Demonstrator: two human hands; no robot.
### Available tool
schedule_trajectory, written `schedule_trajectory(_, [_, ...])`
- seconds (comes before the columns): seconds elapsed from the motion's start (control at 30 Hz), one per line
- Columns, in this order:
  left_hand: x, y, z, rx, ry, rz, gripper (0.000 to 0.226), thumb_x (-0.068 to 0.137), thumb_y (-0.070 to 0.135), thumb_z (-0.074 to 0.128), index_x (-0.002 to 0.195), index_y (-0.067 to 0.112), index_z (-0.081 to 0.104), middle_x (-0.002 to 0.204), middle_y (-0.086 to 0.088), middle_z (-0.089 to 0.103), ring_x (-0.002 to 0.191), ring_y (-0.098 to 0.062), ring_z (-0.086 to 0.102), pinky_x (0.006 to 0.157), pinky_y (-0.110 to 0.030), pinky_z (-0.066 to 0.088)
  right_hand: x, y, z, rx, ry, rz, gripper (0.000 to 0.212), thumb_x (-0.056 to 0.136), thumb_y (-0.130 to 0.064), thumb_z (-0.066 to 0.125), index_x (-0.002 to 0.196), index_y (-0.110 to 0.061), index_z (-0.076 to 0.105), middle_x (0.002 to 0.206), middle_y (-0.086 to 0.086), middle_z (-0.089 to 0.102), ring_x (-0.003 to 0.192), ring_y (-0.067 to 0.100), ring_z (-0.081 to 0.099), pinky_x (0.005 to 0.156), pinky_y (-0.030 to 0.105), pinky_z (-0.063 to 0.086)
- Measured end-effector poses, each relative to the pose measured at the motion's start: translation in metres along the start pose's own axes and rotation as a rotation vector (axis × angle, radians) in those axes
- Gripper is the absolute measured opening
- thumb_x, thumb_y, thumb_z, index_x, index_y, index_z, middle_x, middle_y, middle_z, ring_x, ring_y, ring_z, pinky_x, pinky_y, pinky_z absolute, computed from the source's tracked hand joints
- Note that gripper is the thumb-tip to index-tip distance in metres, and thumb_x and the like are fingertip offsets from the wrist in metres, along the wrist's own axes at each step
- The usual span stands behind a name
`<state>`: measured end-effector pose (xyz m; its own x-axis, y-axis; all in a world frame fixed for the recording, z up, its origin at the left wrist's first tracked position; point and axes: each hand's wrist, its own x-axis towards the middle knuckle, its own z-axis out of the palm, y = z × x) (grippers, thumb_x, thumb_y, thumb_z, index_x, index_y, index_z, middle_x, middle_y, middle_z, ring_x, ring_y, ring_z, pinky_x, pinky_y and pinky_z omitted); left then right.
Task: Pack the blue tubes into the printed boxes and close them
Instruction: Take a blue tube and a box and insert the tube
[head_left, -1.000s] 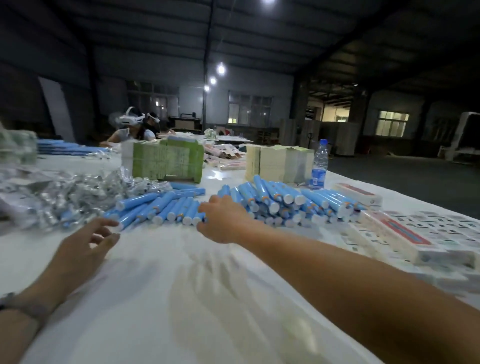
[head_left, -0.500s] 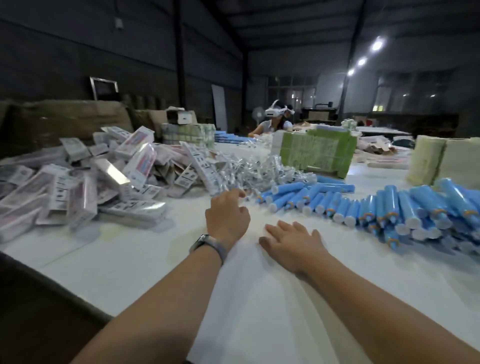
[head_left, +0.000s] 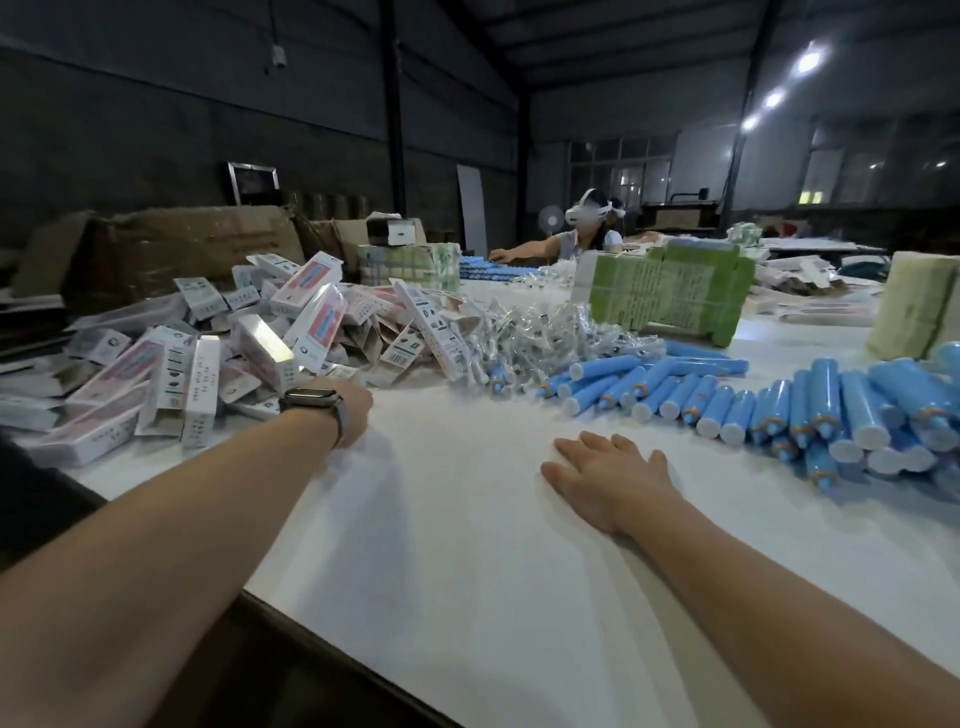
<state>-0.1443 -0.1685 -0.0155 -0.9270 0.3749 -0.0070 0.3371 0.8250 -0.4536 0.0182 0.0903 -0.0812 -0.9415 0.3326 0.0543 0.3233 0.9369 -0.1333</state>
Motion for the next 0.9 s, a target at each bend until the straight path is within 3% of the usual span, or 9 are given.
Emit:
schedule_trajectory(0.13, [-0.009, 0.026, -0.035, -0.29, 0.295, 0.133, 0.05, 0.083, 0.033, 0.067, 0.129, 0.024, 0.05, 0.109, -0.002, 0.066, 0.104, -0.026, 0.062, 0.081, -0.036, 0.053, -0.001, -0.001, -0.001, 0.002, -0.001, -0.002, 0.061, 0.095, -0.063, 0.019, 0.151, -0.04, 0.026, 0.162, -0.008, 0.021, 0.148, 0.025, 0.016, 0.114, 0.063, 0.01])
schedule_trajectory(0.23, [-0.023, 0.064, -0.074, -0.868, 0.535, 0.371, 0.056, 0.086, 0.041, 0.07, 0.133, 0.019, 0.05, 0.098, 0.002, 0.061, 0.086, -0.015, 0.062, 0.069, -0.027, 0.056, -0.002, -0.002, -0.002, 0.022, 0.002, -0.005, 0.061, 0.094, -0.061, 0.021, 0.15, -0.037, 0.027, 0.161, -0.007, 0.024, 0.146, 0.026, 0.02, 0.112, 0.064, 0.012])
schedule_trajectory(0.33, [-0.037, 0.102, -0.099, -1.446, 0.683, 0.518, 0.035, 0.091, 0.039, 0.069, 0.117, 0.027, 0.049, 0.095, 0.007, 0.059, 0.077, -0.007, 0.065, 0.06, -0.019, 0.057, -0.004, -0.004, -0.003, 0.073, 0.012, 0.019, 0.069, 0.092, -0.064, 0.024, 0.155, -0.035, 0.016, 0.162, -0.006, 0.022, 0.149, 0.025, 0.016, 0.115, 0.063, 0.009])
schedule_trajectory(0.43, [-0.042, 0.129, -0.101, -1.909, 0.739, 0.454, 0.029, 0.096, 0.037, 0.065, 0.117, 0.028, 0.048, 0.098, -0.004, 0.058, 0.078, -0.019, 0.068, 0.068, -0.041, 0.062, -0.008, -0.005, -0.005, 0.125, 0.036, 0.01, 0.079, 0.089, -0.072, 0.026, 0.156, -0.035, 0.004, 0.16, 0.0, 0.03, 0.147, 0.028, 0.019, 0.114, 0.064, 0.01])
schedule_trajectory(0.53, [-0.035, 0.138, -0.089, -2.226, 0.777, 0.23, 0.029, 0.097, 0.037, 0.062, 0.119, 0.025, 0.046, 0.109, -0.013, 0.056, 0.095, -0.037, 0.065, 0.083, -0.054, 0.059, -0.01, -0.004, -0.009, 0.148, 0.055, -0.007, 0.083, 0.089, -0.072, 0.029, 0.155, -0.036, -0.007, 0.156, 0.002, 0.036, 0.144, 0.029, 0.027, 0.113, 0.065, 0.012])
schedule_trajectory(0.6, [-0.027, 0.134, -0.078, -2.4, 0.782, 0.098, 0.029, 0.1, 0.037, 0.058, 0.122, 0.025, 0.041, 0.11, -0.012, 0.056, 0.09, -0.031, 0.064, 0.078, -0.047, 0.061, -0.011, -0.003, -0.011, 0.156, 0.067, -0.047, 0.082, 0.09, -0.065, 0.035, 0.154, -0.038, -0.01, 0.153, 0.002, 0.041, 0.141, 0.029, 0.033, 0.112, 0.063, 0.018])
schedule_trajectory(0.7, [-0.017, 0.126, -0.058, -2.654, 0.659, -0.054, 0.029, 0.107, 0.036, 0.044, 0.133, 0.03, 0.033, 0.116, -0.007, 0.053, 0.081, -0.024, 0.061, 0.066, -0.037, 0.059, -0.014, -0.002, -0.014, 0.186, 0.125, -0.151, 0.087, 0.088, -0.05, 0.049, 0.152, -0.045, -0.011, 0.146, -0.003, 0.048, 0.129, 0.029, 0.046, 0.107, 0.054, 0.034])
schedule_trajectory(0.8, [-0.01, 0.121, -0.043, -2.787, 0.489, -0.149, 0.032, 0.109, 0.036, 0.034, 0.14, 0.028, 0.033, 0.136, -0.014, 0.047, 0.086, -0.028, 0.06, 0.079, -0.044, 0.058, -0.02, -0.001, -0.015, 0.275, 0.192, -0.247, 0.089, 0.086, -0.037, 0.053, 0.15, -0.052, -0.006, 0.14, -0.009, 0.053, 0.116, 0.025, 0.056, 0.098, 0.044, 0.043])
schedule_trajectory(0.9, [-0.006, 0.114, -0.036, -2.975, 0.317, -0.247, 0.042, 0.108, 0.042, 0.033, 0.145, 0.022, 0.039, 0.145, -0.021, 0.048, 0.092, -0.033, 0.06, 0.097, -0.052, 0.053, -0.024, -0.001, -0.014, 0.321, 0.215, -0.308, 0.084, 0.087, -0.033, 0.052, 0.145, -0.06, -0.003, 0.119, -0.001, 0.062, 0.103, 0.027, 0.059, 0.088, 0.039, 0.046])
